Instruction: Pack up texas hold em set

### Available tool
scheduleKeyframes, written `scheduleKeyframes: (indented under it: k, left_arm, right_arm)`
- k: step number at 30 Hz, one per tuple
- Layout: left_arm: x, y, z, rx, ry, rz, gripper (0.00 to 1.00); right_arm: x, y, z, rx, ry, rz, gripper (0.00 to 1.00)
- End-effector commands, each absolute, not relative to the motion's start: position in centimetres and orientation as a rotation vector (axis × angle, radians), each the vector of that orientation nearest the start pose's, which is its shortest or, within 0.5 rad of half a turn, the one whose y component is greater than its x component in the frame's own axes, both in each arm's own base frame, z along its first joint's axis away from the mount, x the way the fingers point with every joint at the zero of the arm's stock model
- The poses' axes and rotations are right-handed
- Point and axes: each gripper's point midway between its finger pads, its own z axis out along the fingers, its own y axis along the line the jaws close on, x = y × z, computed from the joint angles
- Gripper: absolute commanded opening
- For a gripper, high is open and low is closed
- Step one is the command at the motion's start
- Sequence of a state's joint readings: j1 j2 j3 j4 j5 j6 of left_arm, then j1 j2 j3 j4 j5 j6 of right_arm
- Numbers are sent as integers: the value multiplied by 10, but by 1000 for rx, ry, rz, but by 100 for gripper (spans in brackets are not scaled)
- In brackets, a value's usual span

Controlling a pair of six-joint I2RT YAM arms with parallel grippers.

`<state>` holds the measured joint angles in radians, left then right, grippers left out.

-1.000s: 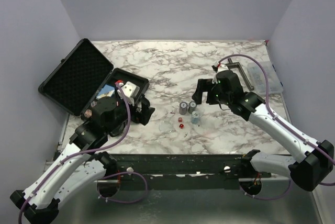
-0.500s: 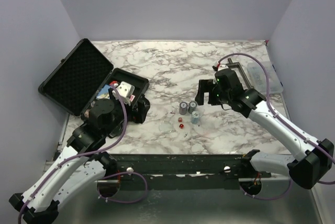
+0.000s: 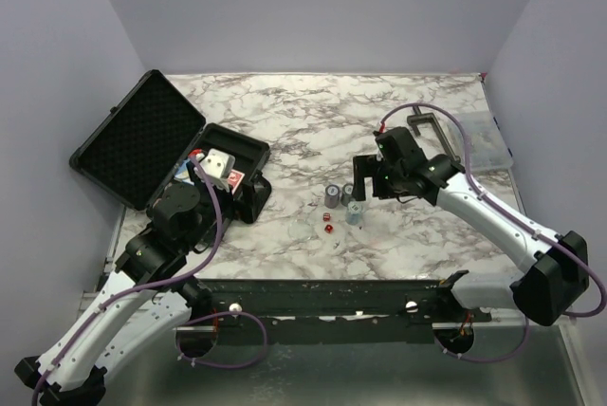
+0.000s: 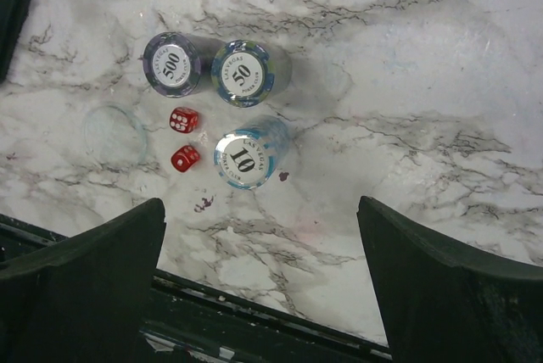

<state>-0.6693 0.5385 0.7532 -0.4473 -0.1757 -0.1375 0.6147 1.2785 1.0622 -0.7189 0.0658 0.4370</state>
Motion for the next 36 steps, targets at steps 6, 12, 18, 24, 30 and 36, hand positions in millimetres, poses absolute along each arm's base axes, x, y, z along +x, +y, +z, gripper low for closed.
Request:
scheduleKeyframes:
  k: [6,12,18,24,30,36]
  left_arm:
    - [216,-132,262,331,1792,-395,99]
    - [215,-133,262,332,1794,-398,99]
    - [215,-132,261,331,1793,-396,99]
    - [214,-132,263,328,1790,-399,99]
    - [214,-131,262,325,1789,-396,99]
    - [214,-130,262,325,1788,-394,99]
  right_arm:
    - [240,195,121,-266,2635,310,89]
    - [240,195,101,-283,2692,226,82]
    - [241,199,89,-294,2714,204,76]
    - [245,207,80,-304,2737,198,67]
    - [250,212,71,-318,2762,147,61]
    - [252,217,68,-339,2767,121,60]
